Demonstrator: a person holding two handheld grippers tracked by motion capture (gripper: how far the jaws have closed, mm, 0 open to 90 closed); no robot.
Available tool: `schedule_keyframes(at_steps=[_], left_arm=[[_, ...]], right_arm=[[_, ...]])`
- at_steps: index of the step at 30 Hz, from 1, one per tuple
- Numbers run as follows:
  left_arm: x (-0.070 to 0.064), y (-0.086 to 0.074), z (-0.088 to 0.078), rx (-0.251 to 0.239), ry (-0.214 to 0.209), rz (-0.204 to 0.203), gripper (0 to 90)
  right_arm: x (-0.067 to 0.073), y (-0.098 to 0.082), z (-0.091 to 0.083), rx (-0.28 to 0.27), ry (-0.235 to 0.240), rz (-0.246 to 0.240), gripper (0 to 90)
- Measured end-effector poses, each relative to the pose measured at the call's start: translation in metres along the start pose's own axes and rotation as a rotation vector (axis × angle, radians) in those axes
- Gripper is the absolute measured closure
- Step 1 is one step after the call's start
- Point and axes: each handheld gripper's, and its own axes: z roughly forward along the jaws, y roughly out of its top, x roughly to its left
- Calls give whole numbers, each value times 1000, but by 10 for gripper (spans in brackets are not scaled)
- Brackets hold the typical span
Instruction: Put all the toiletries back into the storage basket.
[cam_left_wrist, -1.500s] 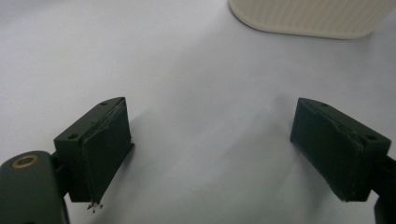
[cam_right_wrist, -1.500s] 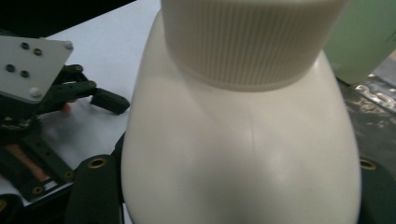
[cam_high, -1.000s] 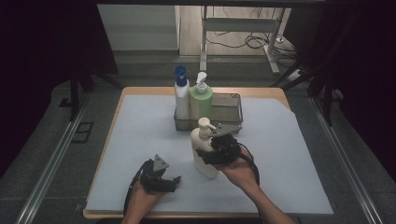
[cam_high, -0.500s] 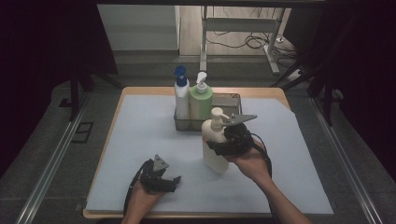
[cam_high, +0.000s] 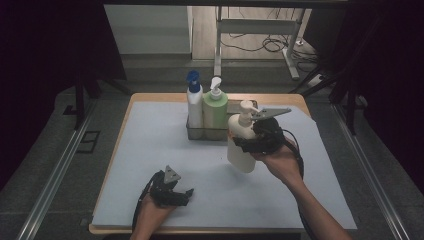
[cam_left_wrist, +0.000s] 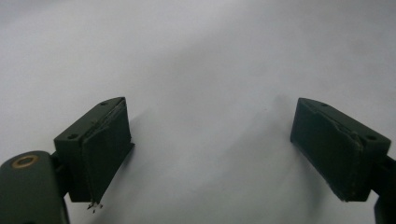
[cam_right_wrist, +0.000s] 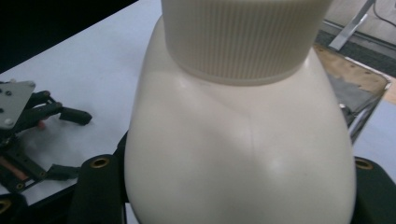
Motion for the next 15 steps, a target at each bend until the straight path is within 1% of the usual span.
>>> schedule_keyframes(at_steps=[6,15], left_arm=[[0,0,0,2,0,0,121],[0,0,0,1,0,-1,121]], right_arm=[[-7,10,-5,-11,-20,14,368],[-18,23,-6,-22,-33,36,368]])
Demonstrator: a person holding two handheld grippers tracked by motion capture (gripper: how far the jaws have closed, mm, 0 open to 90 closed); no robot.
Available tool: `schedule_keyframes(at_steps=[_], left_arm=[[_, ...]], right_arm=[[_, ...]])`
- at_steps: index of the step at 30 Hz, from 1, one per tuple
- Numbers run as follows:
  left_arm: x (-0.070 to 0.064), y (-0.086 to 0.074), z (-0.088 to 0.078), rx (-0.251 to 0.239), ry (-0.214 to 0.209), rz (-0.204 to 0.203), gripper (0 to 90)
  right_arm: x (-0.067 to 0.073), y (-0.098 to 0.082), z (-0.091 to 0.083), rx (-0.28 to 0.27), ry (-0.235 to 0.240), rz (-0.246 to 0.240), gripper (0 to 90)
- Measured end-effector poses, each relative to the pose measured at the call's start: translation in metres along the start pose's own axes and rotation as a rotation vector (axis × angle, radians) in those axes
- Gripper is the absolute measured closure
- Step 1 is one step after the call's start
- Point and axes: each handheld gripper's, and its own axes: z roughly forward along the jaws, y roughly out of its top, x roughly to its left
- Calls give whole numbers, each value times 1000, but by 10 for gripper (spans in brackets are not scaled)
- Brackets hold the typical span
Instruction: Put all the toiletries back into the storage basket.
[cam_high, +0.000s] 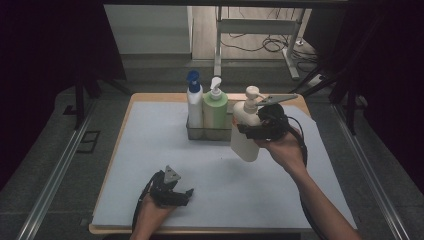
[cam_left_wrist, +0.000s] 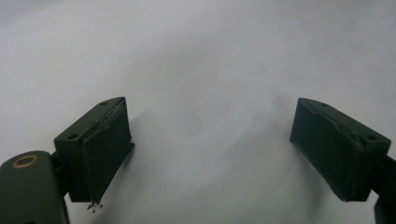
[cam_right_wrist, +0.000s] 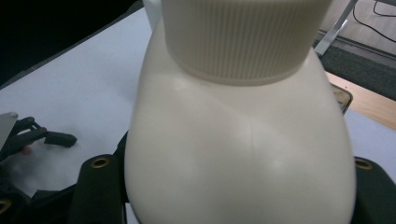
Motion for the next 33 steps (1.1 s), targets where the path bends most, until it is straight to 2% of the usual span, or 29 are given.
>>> schedule_keyframes(at_steps=[20,33], left_arm=[[0,0,0,1,0,1,121],[0,0,0,-5,-1,-2,121]], right_arm=[[-28,29,14,-24,-64,42,369],[-44,41,36,-39,-105,69,369]])
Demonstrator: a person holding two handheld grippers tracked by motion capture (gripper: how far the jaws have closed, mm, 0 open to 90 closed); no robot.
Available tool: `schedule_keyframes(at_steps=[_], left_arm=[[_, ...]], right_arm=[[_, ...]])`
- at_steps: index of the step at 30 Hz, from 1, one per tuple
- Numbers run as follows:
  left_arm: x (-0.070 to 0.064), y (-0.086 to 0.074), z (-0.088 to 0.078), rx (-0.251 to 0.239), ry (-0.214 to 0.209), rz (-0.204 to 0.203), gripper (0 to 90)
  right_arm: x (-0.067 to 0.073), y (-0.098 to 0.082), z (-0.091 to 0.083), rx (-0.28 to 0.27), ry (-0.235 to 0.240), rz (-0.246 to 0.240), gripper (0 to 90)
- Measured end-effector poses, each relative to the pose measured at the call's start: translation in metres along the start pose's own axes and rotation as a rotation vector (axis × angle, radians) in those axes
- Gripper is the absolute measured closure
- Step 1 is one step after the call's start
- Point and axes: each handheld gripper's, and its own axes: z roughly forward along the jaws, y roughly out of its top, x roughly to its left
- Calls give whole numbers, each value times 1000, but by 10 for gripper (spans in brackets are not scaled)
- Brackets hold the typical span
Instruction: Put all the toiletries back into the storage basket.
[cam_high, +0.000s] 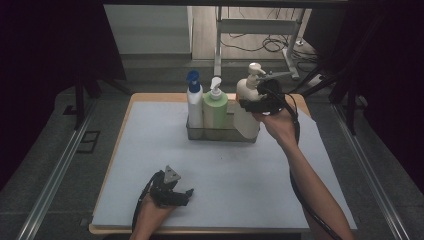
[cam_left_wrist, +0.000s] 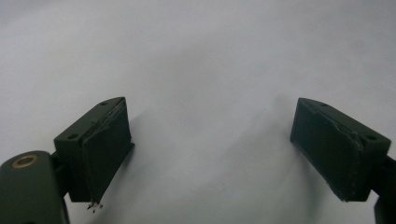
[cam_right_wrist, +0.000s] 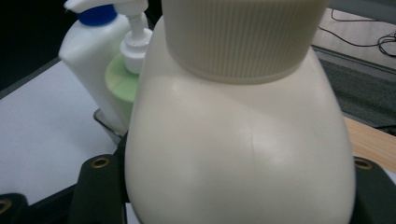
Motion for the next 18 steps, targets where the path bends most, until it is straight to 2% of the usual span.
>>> schedule_keyframes(at_steps=[18], left_arm=[[0,0,0,0,0,1,121]], right_arm=[[-8,11,39,-22,-64,31,369]])
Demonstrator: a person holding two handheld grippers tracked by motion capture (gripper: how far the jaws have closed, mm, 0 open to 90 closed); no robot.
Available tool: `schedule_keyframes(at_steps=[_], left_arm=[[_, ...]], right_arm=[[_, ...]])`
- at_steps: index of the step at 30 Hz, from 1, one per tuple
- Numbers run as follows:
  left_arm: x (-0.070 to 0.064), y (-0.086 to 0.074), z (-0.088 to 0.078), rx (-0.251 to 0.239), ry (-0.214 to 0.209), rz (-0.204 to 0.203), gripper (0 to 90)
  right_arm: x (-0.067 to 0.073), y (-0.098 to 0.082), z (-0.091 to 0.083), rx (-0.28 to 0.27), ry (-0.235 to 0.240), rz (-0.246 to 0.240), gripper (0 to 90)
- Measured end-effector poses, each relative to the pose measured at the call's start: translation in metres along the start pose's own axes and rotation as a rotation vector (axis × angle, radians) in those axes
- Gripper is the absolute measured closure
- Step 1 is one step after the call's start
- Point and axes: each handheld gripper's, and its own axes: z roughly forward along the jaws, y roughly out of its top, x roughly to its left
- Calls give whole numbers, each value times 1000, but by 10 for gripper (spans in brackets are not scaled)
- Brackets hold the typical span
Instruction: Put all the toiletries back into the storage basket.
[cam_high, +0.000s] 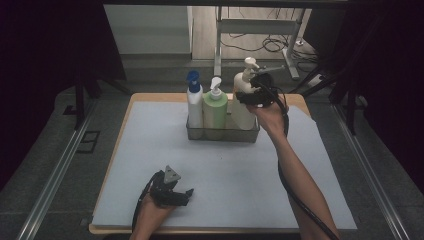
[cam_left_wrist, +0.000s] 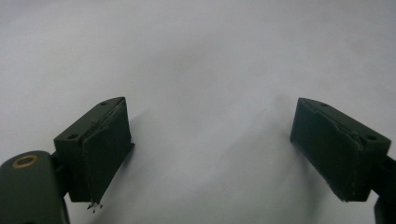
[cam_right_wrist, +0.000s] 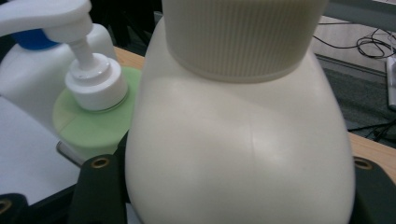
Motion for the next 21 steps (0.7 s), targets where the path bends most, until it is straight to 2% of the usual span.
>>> schedule_keyframes(at_steps=[14,21], left_arm=[[0,0,0,1,1,1,120],[0,0,0,3,0,0,121]], right_arm=[[-3,-10,26,-1,-32,7,368],[-3,-21,33,14,-23,13,368]])
